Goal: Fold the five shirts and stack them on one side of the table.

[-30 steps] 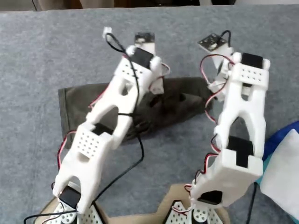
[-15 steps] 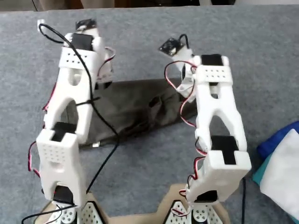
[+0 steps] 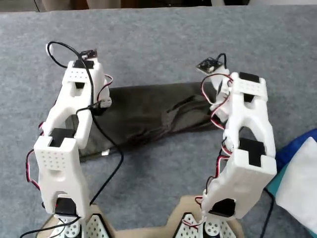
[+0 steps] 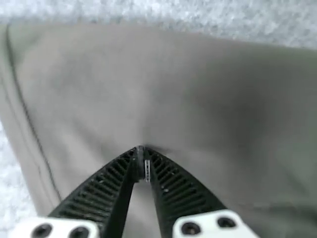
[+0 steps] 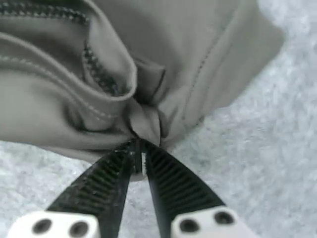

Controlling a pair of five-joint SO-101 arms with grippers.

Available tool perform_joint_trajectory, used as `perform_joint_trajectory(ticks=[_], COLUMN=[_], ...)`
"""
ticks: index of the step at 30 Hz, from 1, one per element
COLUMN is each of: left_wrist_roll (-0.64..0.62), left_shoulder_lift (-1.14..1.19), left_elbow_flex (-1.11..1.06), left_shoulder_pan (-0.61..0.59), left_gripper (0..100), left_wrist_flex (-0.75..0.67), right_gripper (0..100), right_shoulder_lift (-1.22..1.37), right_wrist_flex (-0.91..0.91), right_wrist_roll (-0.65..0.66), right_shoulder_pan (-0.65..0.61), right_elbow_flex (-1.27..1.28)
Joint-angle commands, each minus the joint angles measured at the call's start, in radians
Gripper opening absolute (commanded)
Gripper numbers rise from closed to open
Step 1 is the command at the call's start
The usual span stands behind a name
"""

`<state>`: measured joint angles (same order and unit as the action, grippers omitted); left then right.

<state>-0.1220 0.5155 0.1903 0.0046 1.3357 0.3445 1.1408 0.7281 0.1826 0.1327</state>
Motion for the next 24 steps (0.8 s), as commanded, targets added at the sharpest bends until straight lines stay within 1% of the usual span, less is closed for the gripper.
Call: perform_joint_trajectory(ticks=[1, 6, 11, 13, 16, 20, 24], left_wrist_roll=[0.009, 0.009, 0.009, 0.011, 0.026, 0.029, 0.031], left_shoulder_lift=[-0.015, -0.013, -0.013, -0.013, -0.021, -0.021, -0.015], left_elbow_flex=[-0.012, -0.014, -0.020, -0.021, -0.021, -0.021, -0.021], left_shoulder_pan=[0.011, 0.011, 0.003, 0.003, 0.009, 0.005, 0.002], left_gripper=[2, 2, 2, 2, 2, 2, 2], left_wrist_flex=[-0.032, -0.032, -0.034, -0.034, -0.031, -0.032, -0.034], right_gripper=[0.5, 0.5, 0.5, 0.5, 0.5, 0.5, 0.5], right_shoulder_lift=[-0.045, -0.061, -0.114, -0.160, -0.248, -0.343, -0.320], right_wrist_flex=[-0.008, -0.008, -0.006, -0.008, -0.005, 0.051, 0.012], right_wrist_roll=[0.032, 0.080, 0.098, 0.094, 0.074, 0.063, 0.020], right_shoulder_pan=[0.028, 0.047, 0.085, 0.081, 0.028, -0.047, -0.137], right_elbow_flex=[0.015, 0.073, 0.107, 0.093, 0.079, 0.068, 0.071])
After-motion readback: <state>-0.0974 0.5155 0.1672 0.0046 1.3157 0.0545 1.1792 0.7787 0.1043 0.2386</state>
